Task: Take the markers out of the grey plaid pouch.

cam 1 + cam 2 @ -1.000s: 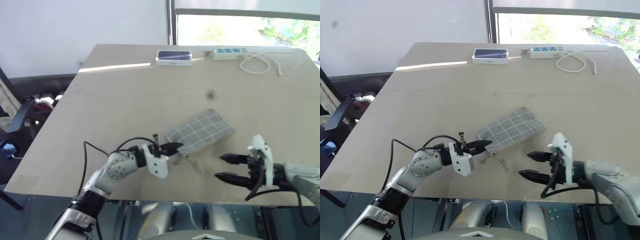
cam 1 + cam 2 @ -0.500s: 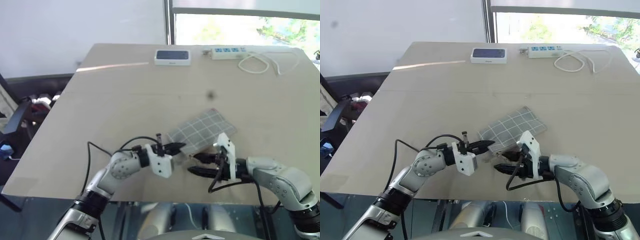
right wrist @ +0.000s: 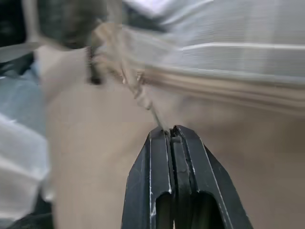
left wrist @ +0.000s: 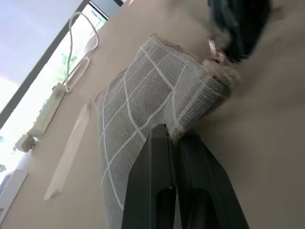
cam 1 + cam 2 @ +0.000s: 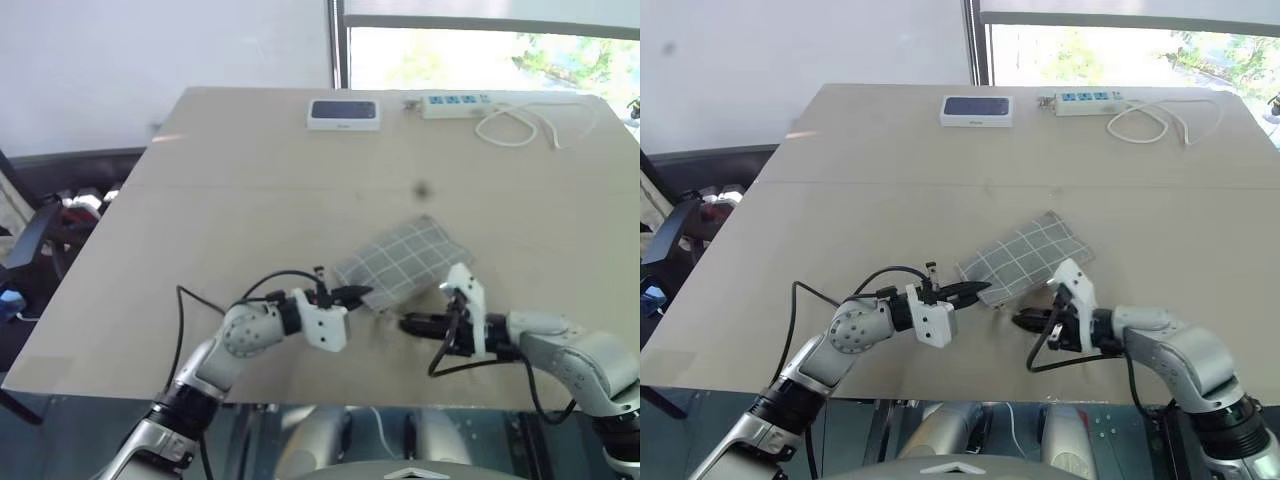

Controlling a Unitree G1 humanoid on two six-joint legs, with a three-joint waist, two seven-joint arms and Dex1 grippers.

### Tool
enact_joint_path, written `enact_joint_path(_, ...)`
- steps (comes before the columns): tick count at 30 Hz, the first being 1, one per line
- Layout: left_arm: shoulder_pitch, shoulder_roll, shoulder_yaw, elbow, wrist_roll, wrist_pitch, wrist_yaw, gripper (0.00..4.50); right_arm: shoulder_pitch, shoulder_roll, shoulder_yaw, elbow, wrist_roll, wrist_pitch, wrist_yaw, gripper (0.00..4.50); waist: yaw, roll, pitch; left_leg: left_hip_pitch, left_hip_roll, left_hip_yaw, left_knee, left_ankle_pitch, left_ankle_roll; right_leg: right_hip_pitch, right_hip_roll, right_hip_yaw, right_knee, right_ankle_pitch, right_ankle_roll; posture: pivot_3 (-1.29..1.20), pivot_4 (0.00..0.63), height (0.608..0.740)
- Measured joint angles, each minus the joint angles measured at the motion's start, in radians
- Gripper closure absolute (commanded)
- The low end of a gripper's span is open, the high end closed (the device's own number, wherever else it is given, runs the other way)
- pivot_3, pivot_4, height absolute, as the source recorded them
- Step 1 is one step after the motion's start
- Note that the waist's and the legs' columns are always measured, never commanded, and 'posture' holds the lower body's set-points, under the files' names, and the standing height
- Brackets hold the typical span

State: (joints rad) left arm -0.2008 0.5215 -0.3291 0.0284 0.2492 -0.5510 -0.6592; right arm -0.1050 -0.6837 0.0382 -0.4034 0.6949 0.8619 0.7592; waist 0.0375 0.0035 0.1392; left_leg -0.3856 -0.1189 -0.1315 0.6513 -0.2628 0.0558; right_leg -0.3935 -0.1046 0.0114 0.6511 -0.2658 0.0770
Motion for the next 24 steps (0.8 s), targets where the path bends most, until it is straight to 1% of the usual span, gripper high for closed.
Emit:
enact_joint_path(2, 0.013, -0.004, -0.001, -0.018, -0.018, 0.025, -0.01, 4.5, 0.0, -0.046, -0.083, 0.05, -0.011, -0.019, -0.006, 4.4, 0.0, 0.0, 0.0, -0.001, 0.0, 0.0, 0.0, 0.0, 0.0, -0.001, 0.0, 0.0, 0.0, 0.0, 0.0, 0.0, 0.15, 0.738)
enact_joint_path(4, 0.019, -0.004, -0.002, -0.024, -0.03, 0.034, -0.015, 4.5, 0.0, -0.067, -0.131, 0.084, -0.028, -0.029, -0.017, 4.4, 0.0, -0.001, 0.001, -0.001, 0.0, 0.0, 0.0, 0.0, 0.0, -0.001, 0.0, 0.0, 0.0, 0.0, 0.0, 0.0, 0.15, 0.738)
enact_joint_path(9, 0.049, -0.007, 0.001, -0.086, -0.113, 0.108, -0.034, 4.5, -0.031, -0.089, -0.253, 0.207, -0.104, -0.084, -0.108, 4.4, -0.001, -0.001, 0.002, -0.002, 0.001, 0.001, 0.0, 0.0, 0.0, -0.002, 0.0, 0.002, 0.003, 0.0, 0.0, 0.0, 0.15, 0.738)
enact_joint_path(10, 0.049, -0.008, 0.005, -0.104, -0.136, 0.127, -0.037, 4.5, -0.043, -0.089, -0.286, 0.23, -0.123, -0.093, -0.136, 4.03, -0.001, -0.001, 0.002, -0.002, 0.001, 0.001, 0.0, 0.0, 0.0, -0.002, 0.0, 0.003, 0.003, 0.0, 0.0, 0.0, 0.15, 0.738)
enact_joint_path(11, 0.05, -0.007, 0.008, -0.113, -0.149, 0.138, -0.039, 4.5, -0.049, -0.091, -0.296, 0.235, -0.135, -0.102, -0.15, 3.89, -0.001, -0.001, 0.002, -0.001, 0.001, 0.001, 0.0, 0.0, 0.0, -0.002, 0.0, 0.003, 0.004, 0.0, 0.0, 0.0, 0.15, 0.738)
enact_joint_path(12, 0.051, -0.007, 0.011, -0.121, -0.163, 0.152, -0.043, 4.5, -0.054, -0.093, -0.309, 0.243, -0.15, -0.108, -0.17, 3.62, -0.002, -0.001, 0.002, -0.002, 0.001, 0.001, 0.0, 0.0, 0.0, -0.003, 0.0, 0.003, 0.004, 0.0, 0.0, 0.0, 0.15, 0.738)
enact_joint_path(13, 0.057, -0.006, 0.024, -0.129, -0.184, 0.175, -0.046, 4.5, -0.055, -0.104, -0.333, 0.259, -0.176, -0.115, -0.194, 3.09, -0.001, -0.001, 0.002, -0.002, 0.001, 0.002, 0.0, 0.0, 0.0, -0.003, 0.0, 0.003, 0.004, 0.0, 0.0, 0.0, 0.15, 0.738)
enact_joint_path(14, 0.06, -0.004, 0.031, -0.13, -0.197, 0.186, -0.049, 4.5, -0.055, -0.112, -0.345, 0.265, -0.185, -0.116, -0.203, 2.73, -0.001, -0.001, 0.002, -0.002, 0.001, 0.002, 0.0, 0.0, 0.0, -0.003, 0.0, 0.003, 0.004, 0.0, 0.0, 0.0, 0.15, 0.738)
enact_joint_path(15, 0.064, -0.003, 0.043, -0.135, -0.219, 0.212, -0.056, 4.5, -0.055, -0.12, -0.361, 0.264, -0.19, -0.117, -0.206, 2.18, -0.002, -0.001, 0.002, -0.002, 0.001, 0.002, 0.0, 0.0, 0.0, -0.003, 0.0, 0.003, 0.004, 0.0, 0.0, 0.0, 0.15, 0.738)
enact_joint_path(16, 0.063, -0.008, 0.056, -0.146, -0.255, 0.251, -0.059, 4.5, -0.056, -0.13, -0.372, 0.254, -0.189, -0.114, -0.203, 1.67, -0.003, -0.001, 0.002, -0.002, 0.001, 0.002, 0.0, 0.0, 0.0, -0.003, 0.0, 0.003, 0.004, 0.0, 0.0, 0.0, 0.15, 0.738)
enact_joint_path(18, 0.062, -0.023, 0.066, -0.178, -0.298, 0.304, -0.063, 4.5, -0.056, -0.135, -0.376, 0.218, -0.164, -0.093, -0.179, 0.79, -0.007, -0.001, 0.002, -0.002, 0.001, 0.002, 0.0, 0.0, 0.0, -0.003, 0.0, 0.003, 0.004, 0.0, 0.0, 0.0, 0.15, 0.738)
enact_joint_path(20, 0.057, -0.046, 0.071, -0.232, -0.36, 0.381, -0.067, 4.5, -0.056, -0.136, -0.376, 0.128, -0.078, -0.041, -0.116, 0.79, -0.014, -0.001, 0.002, -0.002, 0.001, 0.001, 0.0, 0.0, 0.0, -0.003, 0.0, 0.003, 0.004, 0.0, 0.0, 0.0, 0.15, 0.738)
enact_joint_path(24, 0.053, -0.067, 0.074, -0.312, -0.437, 0.503, -0.079, 4.5, -0.071, -0.138, -0.349, -0.034, 0.066, 0.039, -0.045, 0.79, -0.024, -0.003, 0.003, -0.003, 0.001, 0.001, 0.0, 0.0, 0.0, -0.003, 0.0, 0.003, 0.004, 0.0, 0.0, 0.0, 0.15, 0.738)
